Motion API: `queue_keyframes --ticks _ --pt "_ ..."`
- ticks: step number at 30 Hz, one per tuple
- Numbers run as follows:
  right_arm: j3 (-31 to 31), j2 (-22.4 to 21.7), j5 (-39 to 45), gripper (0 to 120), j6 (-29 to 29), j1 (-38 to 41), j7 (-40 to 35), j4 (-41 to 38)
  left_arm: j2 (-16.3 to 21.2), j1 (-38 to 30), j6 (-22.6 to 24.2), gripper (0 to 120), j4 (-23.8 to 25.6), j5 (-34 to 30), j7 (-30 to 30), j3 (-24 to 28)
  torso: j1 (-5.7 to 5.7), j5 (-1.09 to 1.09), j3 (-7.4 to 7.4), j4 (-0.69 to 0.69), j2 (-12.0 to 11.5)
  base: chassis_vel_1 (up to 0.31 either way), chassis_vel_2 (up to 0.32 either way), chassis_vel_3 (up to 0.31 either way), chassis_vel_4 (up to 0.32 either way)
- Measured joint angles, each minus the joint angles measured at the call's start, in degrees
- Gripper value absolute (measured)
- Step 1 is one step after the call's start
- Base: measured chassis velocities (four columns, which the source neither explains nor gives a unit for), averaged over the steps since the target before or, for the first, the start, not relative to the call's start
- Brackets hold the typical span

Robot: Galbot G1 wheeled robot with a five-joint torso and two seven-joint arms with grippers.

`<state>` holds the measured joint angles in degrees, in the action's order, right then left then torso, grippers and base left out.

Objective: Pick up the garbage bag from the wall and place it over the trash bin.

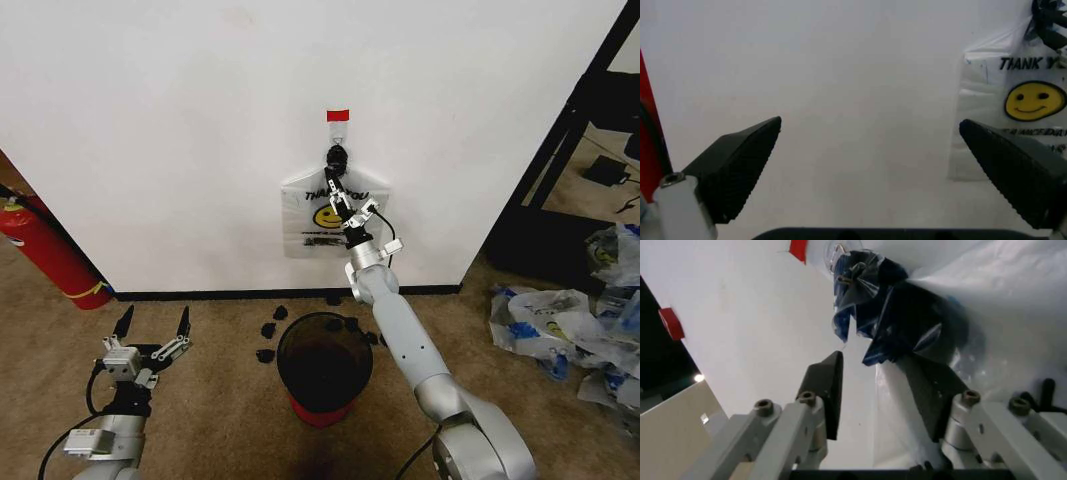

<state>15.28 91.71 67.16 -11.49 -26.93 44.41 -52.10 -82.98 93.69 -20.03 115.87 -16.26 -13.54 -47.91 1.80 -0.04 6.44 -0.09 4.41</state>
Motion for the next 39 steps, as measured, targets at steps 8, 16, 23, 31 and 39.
queue_keyframes --ticks 8,16,23,31,39 --pt "0.71 -0.35 -0.16 29 -0.08 0.20 -0.25 0.98 0.13 0.18 0.00 100 0.13 0.04 -0.01 -0.02 0.00 0.00 0.00 0.00 0.00 0.000 0.000 0.000 0.000" --pt "0.80 -0.47 -0.11 36 -0.11 0.66 -0.50 0.83 0.07 0.24 -0.14 100 0.05 0.24 -0.04 0.18 0.00 0.00 0.00 0.01 0.00 0.000 0.000 0.000 0.000" --pt "0.97 -0.54 -0.37 37 -0.17 0.88 -0.50 1.14 0.10 0.06 -0.36 100 -0.36 0.27 -0.05 0.22 0.00 0.00 0.00 0.01 0.00 0.000 0.000 0.000 0.000" --pt "1.26 -0.52 -0.61 21 -0.26 1.22 -0.67 1.55 0.00 -0.12 -0.50 100 -0.66 0.30 -0.07 0.34 0.00 0.00 0.00 0.01 0.00 0.000 0.000 0.000 0.000" --pt "1.43 -0.38 -0.84 0 -0.27 1.80 -0.81 2.11 -0.04 -0.19 -0.58 100 -0.80 0.31 -0.08 0.35 0.00 0.00 0.00 0.01 0.00 0.000 0.000 0.000 0.000"
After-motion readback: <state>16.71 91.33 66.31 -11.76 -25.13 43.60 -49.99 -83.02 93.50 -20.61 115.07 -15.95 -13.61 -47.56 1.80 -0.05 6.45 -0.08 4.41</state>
